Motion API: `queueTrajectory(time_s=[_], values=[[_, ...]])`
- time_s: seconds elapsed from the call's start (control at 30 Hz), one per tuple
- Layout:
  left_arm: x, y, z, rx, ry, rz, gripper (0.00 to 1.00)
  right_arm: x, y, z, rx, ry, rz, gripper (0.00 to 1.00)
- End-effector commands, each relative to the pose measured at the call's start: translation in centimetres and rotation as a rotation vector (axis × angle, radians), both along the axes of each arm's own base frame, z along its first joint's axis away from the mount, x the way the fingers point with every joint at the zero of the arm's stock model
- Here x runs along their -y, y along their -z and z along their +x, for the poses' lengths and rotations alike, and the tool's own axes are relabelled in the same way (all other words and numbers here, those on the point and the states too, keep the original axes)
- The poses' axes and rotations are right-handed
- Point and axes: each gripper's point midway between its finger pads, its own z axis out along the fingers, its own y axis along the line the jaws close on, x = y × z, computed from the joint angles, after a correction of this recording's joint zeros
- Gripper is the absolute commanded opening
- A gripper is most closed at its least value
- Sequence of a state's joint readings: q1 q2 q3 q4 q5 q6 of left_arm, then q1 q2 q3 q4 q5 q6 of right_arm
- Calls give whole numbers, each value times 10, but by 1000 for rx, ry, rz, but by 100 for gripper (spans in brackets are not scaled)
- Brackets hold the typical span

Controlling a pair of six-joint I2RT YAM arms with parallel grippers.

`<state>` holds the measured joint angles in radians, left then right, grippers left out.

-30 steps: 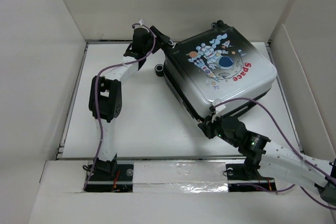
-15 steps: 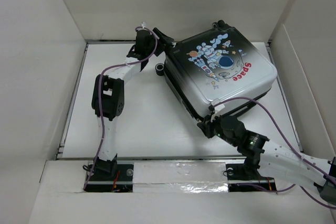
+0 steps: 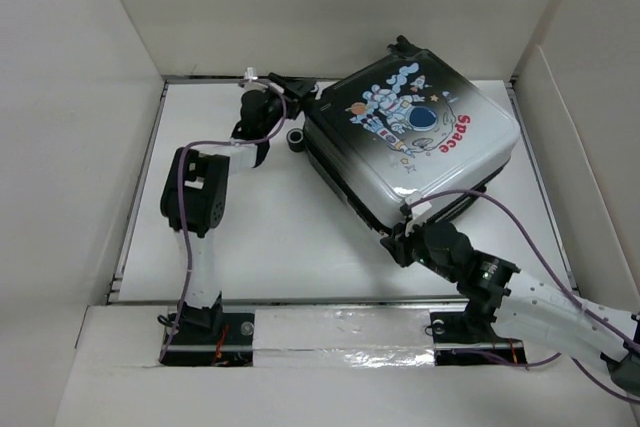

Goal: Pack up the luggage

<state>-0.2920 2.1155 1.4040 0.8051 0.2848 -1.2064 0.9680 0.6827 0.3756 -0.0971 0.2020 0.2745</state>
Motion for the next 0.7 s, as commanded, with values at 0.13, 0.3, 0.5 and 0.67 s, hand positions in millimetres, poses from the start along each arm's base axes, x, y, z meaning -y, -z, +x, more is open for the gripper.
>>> queueTrajectory(time_s=[0.13,0.3,0.5,0.67], values=[[-95,-10,-78,97,-121,76,0,6,-64,34,148,49,126,0],[-106,32,-156,57,-172,170,0,10,-82,48,203,27,120,0],[-49,57,-236,47,7,188,0,-70,-59,22,111,-174,201,0],[-14,58,-271,54,141,195,0,-112,-58,20,108,-184,116,0]])
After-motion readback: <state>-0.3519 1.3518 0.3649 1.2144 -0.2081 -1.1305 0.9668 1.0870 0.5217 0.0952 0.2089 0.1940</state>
